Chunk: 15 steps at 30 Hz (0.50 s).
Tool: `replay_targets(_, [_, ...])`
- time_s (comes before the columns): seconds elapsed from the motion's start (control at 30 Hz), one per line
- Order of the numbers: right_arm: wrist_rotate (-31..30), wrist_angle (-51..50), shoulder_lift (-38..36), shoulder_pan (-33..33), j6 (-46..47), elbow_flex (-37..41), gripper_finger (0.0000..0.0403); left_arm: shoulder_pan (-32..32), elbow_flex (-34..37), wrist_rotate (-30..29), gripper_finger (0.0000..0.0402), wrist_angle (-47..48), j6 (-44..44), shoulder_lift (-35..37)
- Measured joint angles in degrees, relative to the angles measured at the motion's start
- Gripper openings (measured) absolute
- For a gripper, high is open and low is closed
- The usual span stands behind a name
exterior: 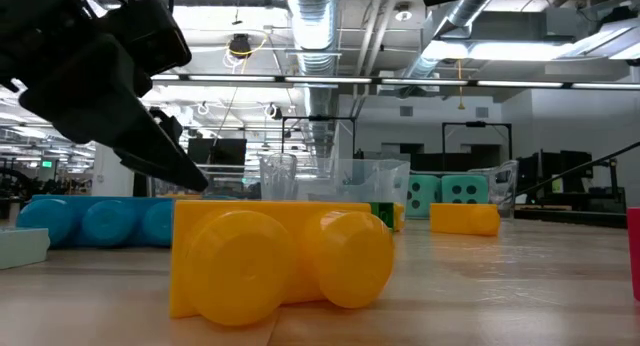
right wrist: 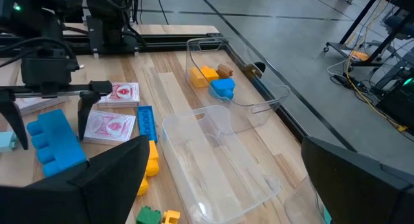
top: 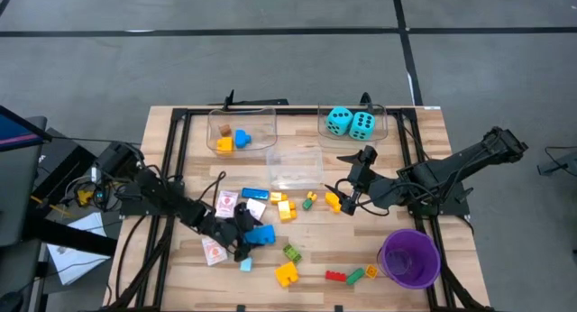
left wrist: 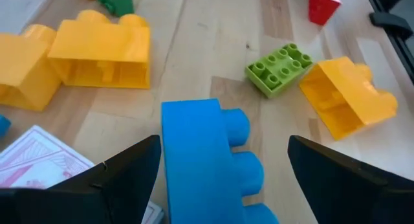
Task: Pick & Place Toys
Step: Put the blue game piece into the top left transparent bin
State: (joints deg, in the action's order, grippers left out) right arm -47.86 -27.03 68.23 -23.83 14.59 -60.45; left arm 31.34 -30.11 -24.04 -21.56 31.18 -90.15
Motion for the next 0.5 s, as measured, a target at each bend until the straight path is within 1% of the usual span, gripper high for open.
replay_targets(0.07, [0.0, 0.0, 0.0, 0.0, 0.0, 0.0, 0.0395, 0.5, 0.0, -1.5, 0.0333, 0.0, 0.7, 0.0])
replay_targets(0.23, [0.0, 0.0, 0.0, 0.0, 0.0, 0.0, 0.0395, 1.9, 0.0, -2.1, 0.0333, -0.6, 1.2, -1.2])
replay_targets(0.37, [0.0, 0.0, 0.0, 0.0, 0.0, 0.0, 0.0395, 2.8, -0.2, -5.2, 0.0333, -4.0, 0.7, -4.4])
replay_targets(0.5, [0.0, 0.0, 0.0, 0.0, 0.0, 0.0, 0.0395, 2.8, -1.3, -7.5, 0.0333, -4.3, 0.6, -7.5])
